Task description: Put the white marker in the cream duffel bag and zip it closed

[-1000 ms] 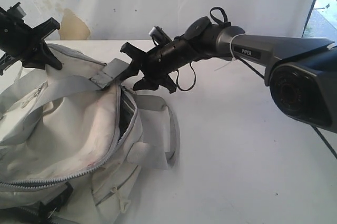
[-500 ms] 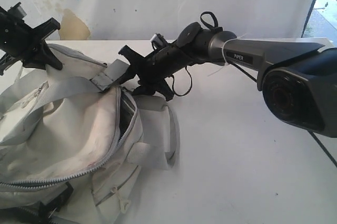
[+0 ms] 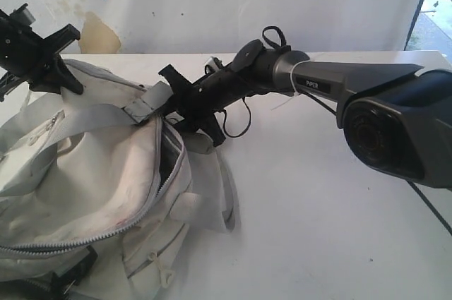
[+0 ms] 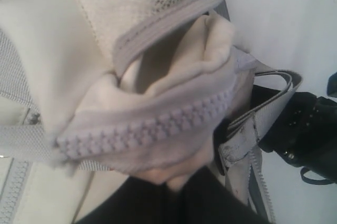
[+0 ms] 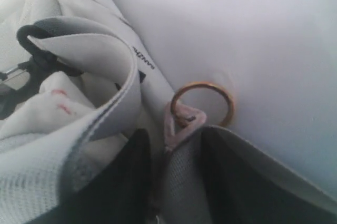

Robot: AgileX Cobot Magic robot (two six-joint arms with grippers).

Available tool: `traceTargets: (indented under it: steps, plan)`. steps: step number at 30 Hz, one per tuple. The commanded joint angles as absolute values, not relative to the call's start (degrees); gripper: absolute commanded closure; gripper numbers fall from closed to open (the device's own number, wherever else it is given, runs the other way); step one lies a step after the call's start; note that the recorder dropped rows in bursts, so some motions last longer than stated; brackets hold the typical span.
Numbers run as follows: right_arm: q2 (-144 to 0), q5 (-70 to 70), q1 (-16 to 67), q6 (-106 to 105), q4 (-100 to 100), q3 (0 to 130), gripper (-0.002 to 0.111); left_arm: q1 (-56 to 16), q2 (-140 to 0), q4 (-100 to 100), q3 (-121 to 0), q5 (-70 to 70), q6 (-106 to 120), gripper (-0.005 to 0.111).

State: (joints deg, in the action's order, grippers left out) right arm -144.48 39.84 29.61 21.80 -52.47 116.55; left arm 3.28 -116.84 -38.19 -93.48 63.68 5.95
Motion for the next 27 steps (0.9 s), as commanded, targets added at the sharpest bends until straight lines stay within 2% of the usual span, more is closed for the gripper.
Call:
traceTargets:
  steps: [1, 3, 27]
  plan:
    - [-144.4, 41.2, 30.3, 16.8, -53.7, 116.5, 0.093, 3.3, -116.4, -39.1, -94.0, 65.1, 6.2, 0.107]
    - [-144.0, 42.5, 29.8, 13.3, -53.8, 116.5, 0.108, 3.3, -116.4, -38.6, -94.0, 65.1, 6.2, 0.107]
    - [-136.8, 55.3, 24.1, -10.9, -50.3, 116.6, 0.108, 5.2, -116.4, -42.4, -94.0, 63.1, 3.2, 0.107]
